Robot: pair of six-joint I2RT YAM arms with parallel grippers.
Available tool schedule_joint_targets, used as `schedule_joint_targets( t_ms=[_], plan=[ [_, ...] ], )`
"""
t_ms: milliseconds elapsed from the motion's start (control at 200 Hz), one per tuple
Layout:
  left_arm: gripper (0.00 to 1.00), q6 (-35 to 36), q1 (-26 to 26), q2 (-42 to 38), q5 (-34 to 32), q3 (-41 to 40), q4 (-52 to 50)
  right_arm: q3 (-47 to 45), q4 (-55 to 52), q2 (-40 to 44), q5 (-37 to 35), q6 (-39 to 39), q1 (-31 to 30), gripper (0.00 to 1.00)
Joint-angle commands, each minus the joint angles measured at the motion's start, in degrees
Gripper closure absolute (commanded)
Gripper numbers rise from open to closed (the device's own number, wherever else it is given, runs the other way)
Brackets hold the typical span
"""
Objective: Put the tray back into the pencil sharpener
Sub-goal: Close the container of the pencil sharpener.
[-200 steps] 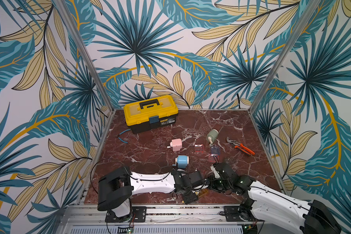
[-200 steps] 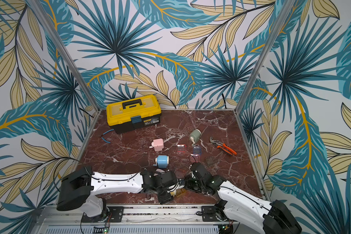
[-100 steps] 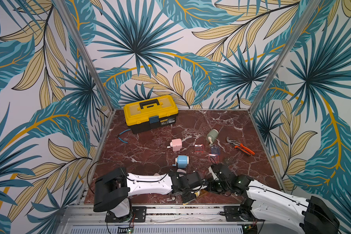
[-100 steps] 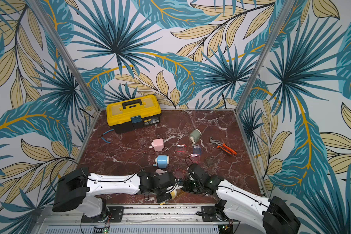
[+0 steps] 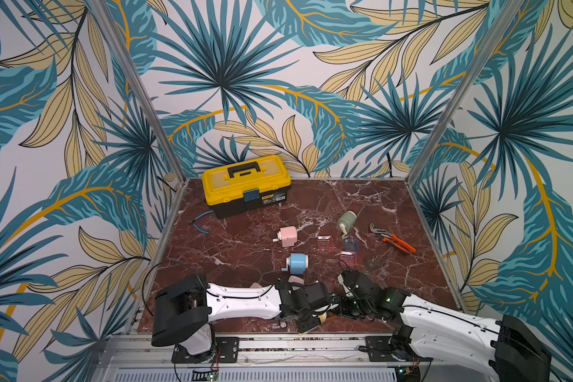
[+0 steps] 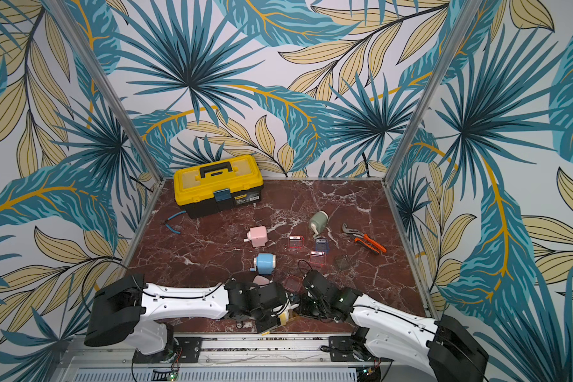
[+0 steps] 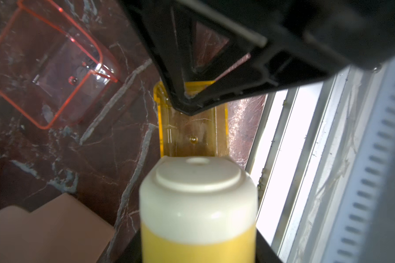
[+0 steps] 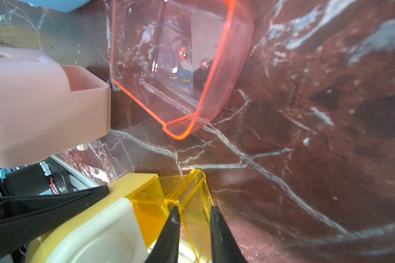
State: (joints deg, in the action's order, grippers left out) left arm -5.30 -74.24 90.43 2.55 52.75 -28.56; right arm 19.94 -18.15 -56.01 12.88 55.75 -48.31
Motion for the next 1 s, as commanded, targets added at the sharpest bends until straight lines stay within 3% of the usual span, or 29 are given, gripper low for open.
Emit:
schedule_joint_targets(
  t_ms=[0,150,406,681,991],
  plan=[
    [0.5,0.3,-0.6,-0.1,0.8,-0.3,2.5,-1.0,5.1,0.3,0.8,1.7,-0.6,0.75],
    [0.51,0.6,-0.7,-0.2,0.5,-0.5,3.1,-1.6,8.5,1.7,1.5,2.7,-0.6,0.7],
    [0.56,0.7,-0.8,-0.7,-0.5,-2.0,4.8,-1.7,-2.6,10.1,-5.0,3.8,-0.5,0.62],
    [0.57,0.9,-1.1,0.0,-0.4,-2.1,4.9,-1.3,-13.9,15.3,-14.6,7.3,-0.4,0.69],
    [0.58,0.5,-1.3,-0.1,-0.9,-2.1,5.4,-1.7,0.0,2.9,-2.0,4.3,-0.4,0.76]
  ],
)
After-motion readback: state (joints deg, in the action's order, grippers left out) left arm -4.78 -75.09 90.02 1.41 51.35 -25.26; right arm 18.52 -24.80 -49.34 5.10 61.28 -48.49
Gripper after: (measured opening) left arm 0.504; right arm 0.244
